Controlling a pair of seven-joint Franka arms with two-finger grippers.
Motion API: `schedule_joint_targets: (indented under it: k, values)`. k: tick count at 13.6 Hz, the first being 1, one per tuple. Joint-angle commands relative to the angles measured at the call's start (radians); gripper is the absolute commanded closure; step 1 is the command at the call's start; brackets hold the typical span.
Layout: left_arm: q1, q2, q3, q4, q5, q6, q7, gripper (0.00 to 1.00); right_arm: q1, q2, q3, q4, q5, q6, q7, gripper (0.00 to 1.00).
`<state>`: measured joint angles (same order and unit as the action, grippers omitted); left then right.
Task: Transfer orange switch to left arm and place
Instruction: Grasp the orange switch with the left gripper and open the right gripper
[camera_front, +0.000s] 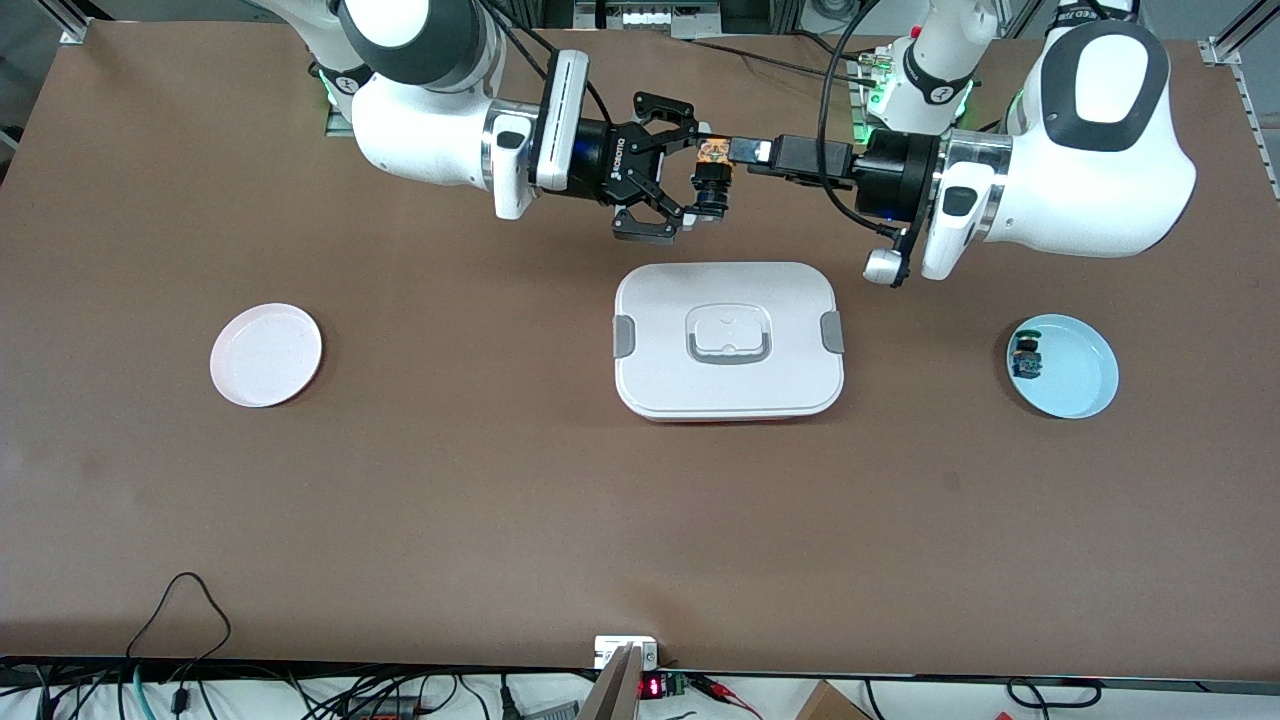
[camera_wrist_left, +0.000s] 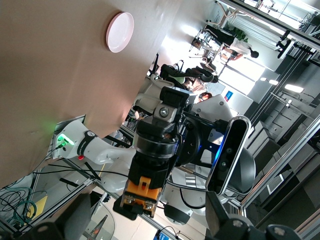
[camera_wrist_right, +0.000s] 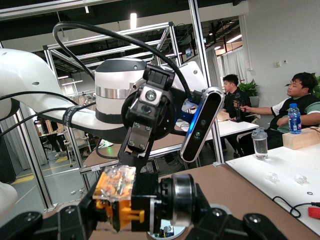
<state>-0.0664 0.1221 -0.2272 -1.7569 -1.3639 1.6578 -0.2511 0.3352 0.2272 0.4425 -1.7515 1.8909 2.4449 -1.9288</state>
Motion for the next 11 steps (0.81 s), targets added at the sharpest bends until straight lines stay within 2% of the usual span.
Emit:
schedule_joint_targets:
  k: [1,5,7,9,10,11]
  values:
    - [0.0,-0.006,-0.009,-0.007,0.008,0.019,0.02,0.0,0.005,0.006,0.005,0.012,0.036,0.037,-0.07,0.99]
    - [-0.003,0.004,-0.026,-0.004,0.0,0.06,0.02,0.0,0.005,0.004,0.005,0.01,0.028,0.039,-0.075,0.99]
    - [-0.009,0.004,-0.026,-0.003,0.0,0.069,0.021,0.06,0.005,0.004,0.005,0.01,0.03,0.037,-0.073,0.99]
    - [-0.01,0.005,-0.027,-0.004,0.0,0.071,0.023,0.14,0.005,0.004,0.005,0.01,0.03,0.037,-0.071,0.99]
    - [-0.01,0.005,-0.027,-0.003,0.0,0.073,0.033,0.25,0.005,0.004,0.005,0.01,0.03,0.037,-0.071,0.99]
    - [-0.01,0.005,-0.029,-0.004,0.0,0.077,0.053,0.3,0.005,0.004,0.005,0.01,0.03,0.037,-0.068,0.99]
